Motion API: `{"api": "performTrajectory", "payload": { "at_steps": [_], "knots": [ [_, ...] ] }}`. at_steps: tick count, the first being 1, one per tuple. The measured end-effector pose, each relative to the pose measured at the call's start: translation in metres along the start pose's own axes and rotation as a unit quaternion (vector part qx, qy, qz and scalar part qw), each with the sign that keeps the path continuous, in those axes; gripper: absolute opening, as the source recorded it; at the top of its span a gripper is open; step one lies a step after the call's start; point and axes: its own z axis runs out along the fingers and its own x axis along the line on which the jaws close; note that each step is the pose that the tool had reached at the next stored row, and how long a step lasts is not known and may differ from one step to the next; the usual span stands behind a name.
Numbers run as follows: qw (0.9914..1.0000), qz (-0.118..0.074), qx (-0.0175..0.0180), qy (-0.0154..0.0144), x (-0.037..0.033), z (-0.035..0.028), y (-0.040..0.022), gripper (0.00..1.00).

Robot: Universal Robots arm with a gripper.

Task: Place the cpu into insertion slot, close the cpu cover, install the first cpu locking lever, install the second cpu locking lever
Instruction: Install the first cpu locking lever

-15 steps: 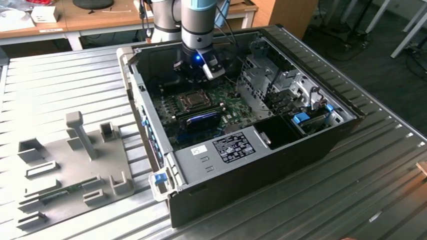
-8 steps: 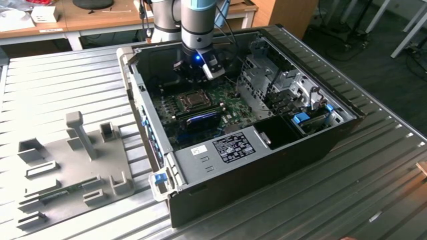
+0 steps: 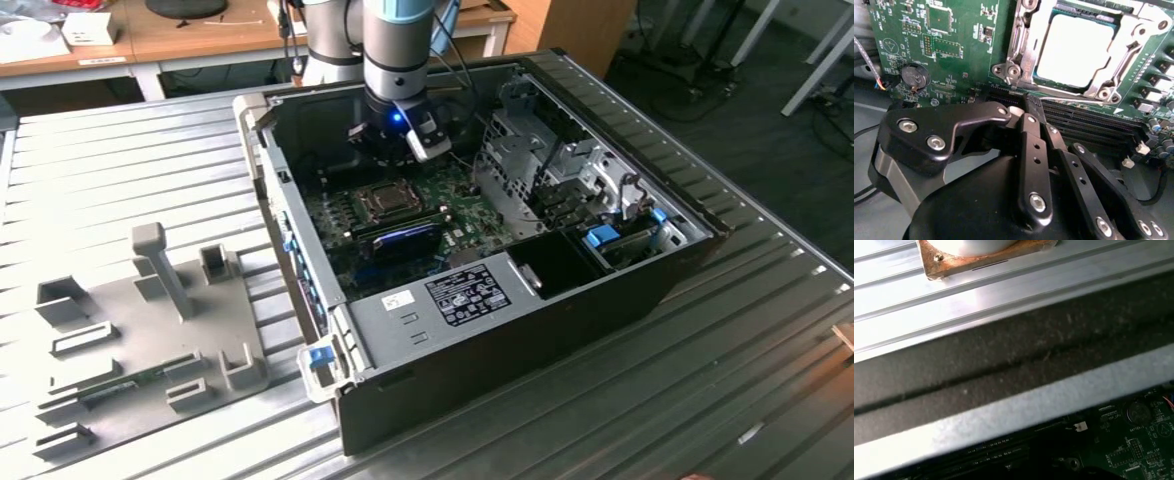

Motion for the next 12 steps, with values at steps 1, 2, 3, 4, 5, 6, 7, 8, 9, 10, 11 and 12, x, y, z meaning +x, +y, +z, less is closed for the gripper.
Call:
{"api": "performTrajectory", "payload": {
  "at_steps": [1, 2, 3, 4, 5, 6, 7, 8, 9, 10, 11, 12],
  "knots": [
    [1.0, 0.0, 0.0001, 0.0, 0.0, 0.0, 0.0, 0.1],
    [1.0, 0.0, 0.0002, 0.0, 0.0, 0.0, 0.0, 0.1],
    [1.0, 0.0, 0.0001, 0.0, 0.0, 0.0001, 0.0, 0.1],
    [1.0, 0.0, 0.0, 0.0, 0.0, 0.0002, 0.0001, 0.1],
    [1.0, 0.0, 0.0, -0.0001, 0.0001, 0.0003, 0.0005, 0.1],
    [1.0, 0.0, 0.0001, -0.0001, 0.0002, 0.0003, 0.0007, 0.1],
    [1.0, 0.001, 0.0001, -0.0003, 0.0003, 0.0004, 0.0008, 0.1],
    [0.99999, 0.004, 0.0002, -0.0008, 0.0003, 0.0004, 0.0009, 0.1],
    [0.99997, 0.007, 0.0003, -0.0015, 0.0004, 0.0005, 0.0011, 0.1],
    [0.99994, 0.011, 0.0005, -0.0022, 0.0005, 0.0005, 0.0014, 0.1],
    [0.9999, 0.014, 0.0006, -0.0029, 0.0005, 0.0006, 0.0016, 0.1],
    [0.99984, 0.017, 0.0007, -0.0037, 0.0006, 0.0007, 0.0019, 0.1]
  ]
}}
